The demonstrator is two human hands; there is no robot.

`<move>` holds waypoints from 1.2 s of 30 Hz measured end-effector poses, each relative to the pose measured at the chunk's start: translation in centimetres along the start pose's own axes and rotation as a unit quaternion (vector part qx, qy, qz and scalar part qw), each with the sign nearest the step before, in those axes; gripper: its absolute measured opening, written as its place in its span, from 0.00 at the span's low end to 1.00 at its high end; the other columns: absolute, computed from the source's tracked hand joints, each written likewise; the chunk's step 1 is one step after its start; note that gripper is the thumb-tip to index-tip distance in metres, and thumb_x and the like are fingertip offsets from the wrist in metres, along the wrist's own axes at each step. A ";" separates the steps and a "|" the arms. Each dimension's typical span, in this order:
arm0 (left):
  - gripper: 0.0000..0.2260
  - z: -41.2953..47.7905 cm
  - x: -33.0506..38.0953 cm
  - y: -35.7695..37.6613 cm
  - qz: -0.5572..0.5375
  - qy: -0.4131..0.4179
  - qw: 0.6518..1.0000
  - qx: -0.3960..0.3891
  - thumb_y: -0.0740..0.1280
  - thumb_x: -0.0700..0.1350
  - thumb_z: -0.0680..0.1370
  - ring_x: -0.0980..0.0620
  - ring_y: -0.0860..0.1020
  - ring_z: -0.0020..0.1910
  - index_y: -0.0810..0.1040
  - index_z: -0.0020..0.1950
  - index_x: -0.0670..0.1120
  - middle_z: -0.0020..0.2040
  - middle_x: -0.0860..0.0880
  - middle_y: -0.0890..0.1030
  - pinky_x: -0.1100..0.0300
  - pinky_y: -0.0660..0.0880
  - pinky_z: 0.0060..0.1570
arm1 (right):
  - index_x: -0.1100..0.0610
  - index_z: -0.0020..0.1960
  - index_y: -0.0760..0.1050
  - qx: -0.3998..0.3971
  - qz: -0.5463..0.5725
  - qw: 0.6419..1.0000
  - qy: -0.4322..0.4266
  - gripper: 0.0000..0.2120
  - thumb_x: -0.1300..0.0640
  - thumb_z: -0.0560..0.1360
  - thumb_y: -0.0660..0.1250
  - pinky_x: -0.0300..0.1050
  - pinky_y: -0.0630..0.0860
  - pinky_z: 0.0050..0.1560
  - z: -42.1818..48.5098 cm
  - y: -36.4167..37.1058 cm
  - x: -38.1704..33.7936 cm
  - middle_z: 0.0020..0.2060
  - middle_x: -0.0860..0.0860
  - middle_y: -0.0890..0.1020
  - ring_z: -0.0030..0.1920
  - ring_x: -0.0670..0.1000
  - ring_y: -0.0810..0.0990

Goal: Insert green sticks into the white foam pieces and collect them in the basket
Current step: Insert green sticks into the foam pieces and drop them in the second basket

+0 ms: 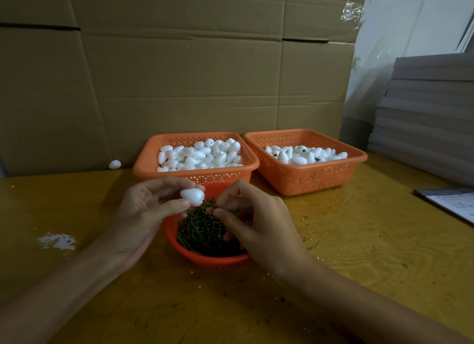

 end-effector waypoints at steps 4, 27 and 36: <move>0.12 0.0 0.0 -0.1 0.003 0.000 1.000 0.010 0.76 0.43 0.67 0.51 0.85 0.53 0.89 0.50 0.47 0.56 0.40 0.87 0.64 0.80 0.41 | 0.51 0.51 0.77 0.003 -0.006 1.000 0.005 0.06 0.55 0.80 0.74 0.50 0.82 0.39 0.1 -0.1 0.0 0.46 0.43 0.88 0.34 0.44 0.85; 0.17 -2.8 -0.7 5.6 0.473 0.158 0.849 -0.176 0.54 0.67 0.85 0.60 0.77 0.63 0.80 0.58 0.64 0.59 0.67 0.79 0.55 0.71 0.59 | 0.50 0.53 0.78 0.268 -0.107 0.957 0.036 0.05 0.52 0.79 0.72 0.42 0.84 0.43 3.1 -11.3 4.8 0.48 0.40 0.85 0.46 0.39 0.84; 0.26 -2.8 -0.8 6.5 0.531 0.113 0.808 -0.227 0.45 0.67 0.85 0.63 0.76 0.58 0.82 0.49 0.62 0.52 0.68 0.79 0.59 0.67 0.58 | 0.51 0.71 0.78 0.121 -0.338 0.916 0.181 0.19 0.46 0.87 0.57 0.67 0.68 0.72 4.3 -16.1 14.2 0.73 0.53 0.77 0.78 0.58 0.65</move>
Point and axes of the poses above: each hand's wrist, its own z-axis towards the middle knuckle, its own y-axis out of the palm, x = y × z, the point moved 7 cm from there along z, towards the middle knuckle
